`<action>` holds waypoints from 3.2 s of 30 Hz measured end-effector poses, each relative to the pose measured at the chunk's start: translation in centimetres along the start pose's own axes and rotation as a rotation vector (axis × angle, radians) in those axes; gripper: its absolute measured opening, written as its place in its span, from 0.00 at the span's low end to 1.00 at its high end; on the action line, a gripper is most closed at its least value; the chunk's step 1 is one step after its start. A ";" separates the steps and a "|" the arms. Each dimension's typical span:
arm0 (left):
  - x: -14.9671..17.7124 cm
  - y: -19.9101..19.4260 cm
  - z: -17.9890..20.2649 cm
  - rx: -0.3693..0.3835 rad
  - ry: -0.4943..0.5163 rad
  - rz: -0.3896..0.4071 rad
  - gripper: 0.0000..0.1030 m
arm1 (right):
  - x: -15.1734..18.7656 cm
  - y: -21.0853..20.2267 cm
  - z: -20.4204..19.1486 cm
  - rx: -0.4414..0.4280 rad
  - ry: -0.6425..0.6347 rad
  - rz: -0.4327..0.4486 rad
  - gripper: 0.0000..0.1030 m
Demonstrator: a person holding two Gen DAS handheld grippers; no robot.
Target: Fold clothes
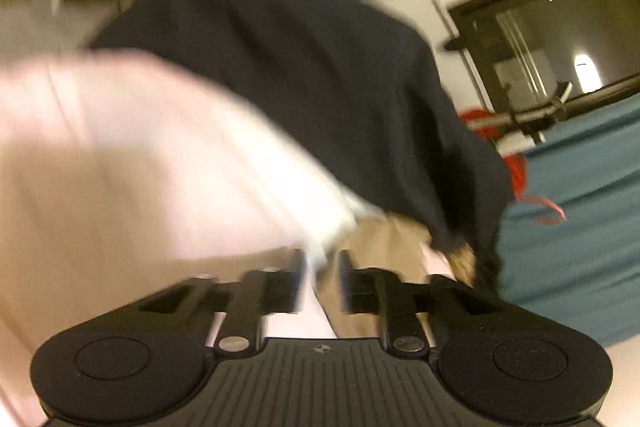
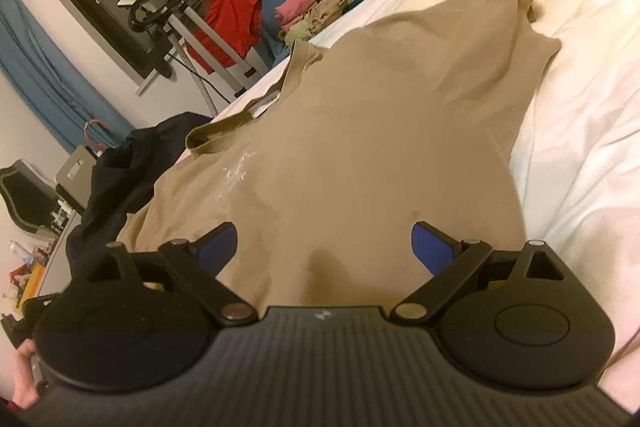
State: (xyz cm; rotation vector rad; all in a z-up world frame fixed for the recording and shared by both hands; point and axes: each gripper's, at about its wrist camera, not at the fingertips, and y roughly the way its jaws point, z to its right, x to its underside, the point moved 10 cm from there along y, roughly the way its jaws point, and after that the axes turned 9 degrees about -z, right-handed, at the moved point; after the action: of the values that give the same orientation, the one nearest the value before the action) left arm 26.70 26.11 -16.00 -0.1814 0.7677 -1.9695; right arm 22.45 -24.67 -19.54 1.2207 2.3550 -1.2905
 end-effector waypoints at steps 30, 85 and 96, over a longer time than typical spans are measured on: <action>-0.2 9.4 11.9 -0.062 0.600 0.229 0.08 | 0.6 1.8 0.2 -0.035 0.038 -0.074 0.93; 27.4 -11.2 -0.2 -0.316 0.988 -0.408 0.60 | 1.3 -4.7 0.5 0.068 -0.055 0.053 0.93; 29.7 -9.2 0.1 -0.425 1.241 -0.367 0.06 | 4.0 -5.4 -0.4 0.103 -0.132 0.007 0.93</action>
State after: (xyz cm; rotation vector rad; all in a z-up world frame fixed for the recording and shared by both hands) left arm 4.69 4.16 -16.12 0.7847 2.0514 -2.1159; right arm 15.98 -23.63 -18.02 1.1332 2.2156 -1.4589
